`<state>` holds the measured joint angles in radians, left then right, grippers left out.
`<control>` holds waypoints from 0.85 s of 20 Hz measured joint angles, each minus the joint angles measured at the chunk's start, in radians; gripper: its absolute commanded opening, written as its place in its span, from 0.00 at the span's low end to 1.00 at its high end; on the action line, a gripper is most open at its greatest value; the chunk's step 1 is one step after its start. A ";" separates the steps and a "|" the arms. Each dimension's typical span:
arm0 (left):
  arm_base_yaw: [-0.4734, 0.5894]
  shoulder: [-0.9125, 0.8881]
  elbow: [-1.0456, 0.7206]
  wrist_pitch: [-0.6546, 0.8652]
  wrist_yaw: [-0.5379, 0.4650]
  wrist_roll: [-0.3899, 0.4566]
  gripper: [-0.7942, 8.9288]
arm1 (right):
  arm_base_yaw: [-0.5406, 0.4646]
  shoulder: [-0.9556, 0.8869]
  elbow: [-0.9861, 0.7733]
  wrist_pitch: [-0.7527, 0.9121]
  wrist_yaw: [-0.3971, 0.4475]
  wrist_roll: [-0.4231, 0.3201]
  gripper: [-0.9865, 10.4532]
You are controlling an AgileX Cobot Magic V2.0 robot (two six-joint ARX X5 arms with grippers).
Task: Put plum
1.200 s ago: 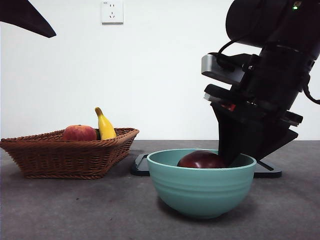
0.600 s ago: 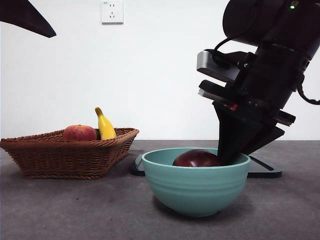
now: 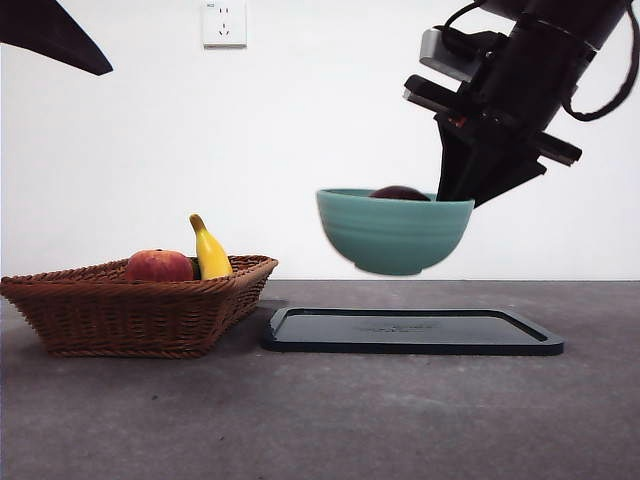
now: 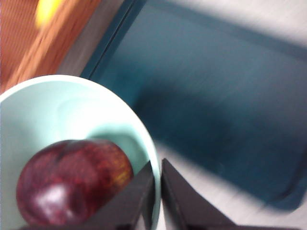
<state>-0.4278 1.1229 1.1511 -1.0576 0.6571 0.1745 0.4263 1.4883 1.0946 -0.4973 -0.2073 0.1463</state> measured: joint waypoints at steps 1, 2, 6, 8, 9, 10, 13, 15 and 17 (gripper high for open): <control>0.000 0.000 0.000 0.000 0.000 0.000 0.52 | -0.024 0.032 0.040 -0.011 0.000 -0.003 0.10; 0.000 0.000 0.000 0.000 0.000 0.000 0.52 | -0.040 0.060 0.069 -0.023 0.001 -0.009 0.10; 0.000 0.000 0.000 0.000 0.000 0.000 0.52 | -0.095 0.224 0.209 -0.036 0.001 -0.020 0.10; 0.000 0.000 0.000 0.000 0.000 0.000 0.52 | -0.101 0.298 0.242 -0.034 0.001 -0.025 0.10; 0.000 0.000 0.000 0.000 0.000 0.000 0.52 | -0.101 0.327 0.245 -0.020 0.000 -0.029 0.10; 0.000 0.000 0.000 0.000 0.000 0.000 0.52 | -0.101 0.353 0.245 -0.006 0.000 -0.034 0.10; 0.000 0.000 0.000 0.000 0.000 0.000 0.52 | -0.101 0.398 0.246 0.011 0.000 -0.037 0.10; 0.000 0.000 0.000 0.000 0.000 0.000 0.52 | -0.101 0.399 0.247 0.013 0.000 -0.037 0.10; 0.000 0.000 0.000 0.000 0.000 0.000 0.52 | -0.101 0.399 0.247 0.012 0.000 -0.037 0.10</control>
<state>-0.4278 1.1229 1.1511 -1.0576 0.6571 0.1745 0.3256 1.8874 1.3418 -0.4850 -0.2077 0.1093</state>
